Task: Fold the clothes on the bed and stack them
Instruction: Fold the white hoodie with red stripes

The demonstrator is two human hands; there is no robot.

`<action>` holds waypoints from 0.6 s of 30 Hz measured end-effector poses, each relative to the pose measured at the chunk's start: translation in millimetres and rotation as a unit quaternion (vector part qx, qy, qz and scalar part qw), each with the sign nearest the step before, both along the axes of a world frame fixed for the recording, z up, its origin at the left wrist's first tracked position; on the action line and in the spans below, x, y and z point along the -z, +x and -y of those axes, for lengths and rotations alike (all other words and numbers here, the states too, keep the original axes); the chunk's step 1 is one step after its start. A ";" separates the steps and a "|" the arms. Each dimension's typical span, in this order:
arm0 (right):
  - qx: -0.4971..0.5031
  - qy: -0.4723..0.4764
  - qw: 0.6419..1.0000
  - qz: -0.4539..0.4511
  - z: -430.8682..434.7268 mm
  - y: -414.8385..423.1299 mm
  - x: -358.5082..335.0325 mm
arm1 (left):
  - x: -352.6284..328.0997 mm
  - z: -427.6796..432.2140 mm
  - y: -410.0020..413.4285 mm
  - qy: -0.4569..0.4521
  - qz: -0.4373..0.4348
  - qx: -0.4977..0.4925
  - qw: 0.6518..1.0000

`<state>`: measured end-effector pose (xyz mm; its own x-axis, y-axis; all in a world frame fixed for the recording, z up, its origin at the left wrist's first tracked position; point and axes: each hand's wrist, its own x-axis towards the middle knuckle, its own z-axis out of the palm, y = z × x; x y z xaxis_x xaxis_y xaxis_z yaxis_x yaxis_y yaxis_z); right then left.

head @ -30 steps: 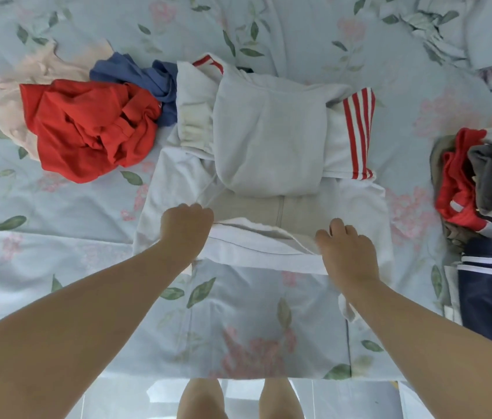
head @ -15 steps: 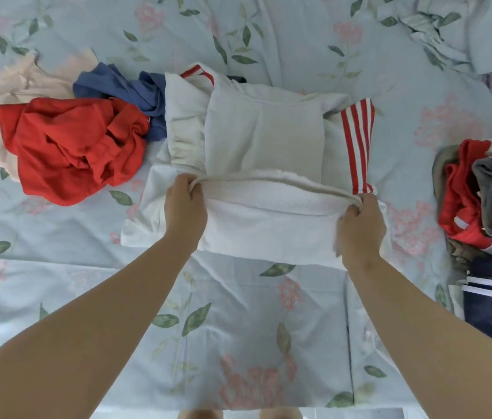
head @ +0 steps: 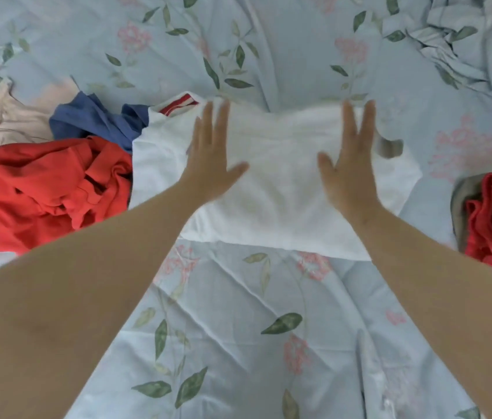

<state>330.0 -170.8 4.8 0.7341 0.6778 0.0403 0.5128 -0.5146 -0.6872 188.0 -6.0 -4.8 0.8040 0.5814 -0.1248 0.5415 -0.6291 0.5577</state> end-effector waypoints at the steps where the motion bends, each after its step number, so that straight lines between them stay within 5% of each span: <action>1: -0.037 -0.055 0.998 -0.001 4.4 -7.0 14.5 | 14.2 7.5 -7.8 0.009 -0.082 0.045 0.996; 4: -0.174 -0.278 0.945 -0.008 21.5 -32.5 50.5 | 51.2 33.0 -35.9 0.051 -0.261 0.172 0.948; 7: -0.244 -0.365 0.898 0.031 33.5 -46.2 72.8 | 72.9 44.6 -54.5 0.135 -0.290 0.215 0.923; 12: -0.237 -0.367 0.895 0.088 33.1 -44.5 94.8 | 89.8 37.9 -57.4 0.195 -0.186 0.199 0.942; 18: -0.214 -0.296 0.930 0.042 33.0 -42.4 73.5 | 69.9 40.1 -52.9 0.098 -0.222 0.164 0.956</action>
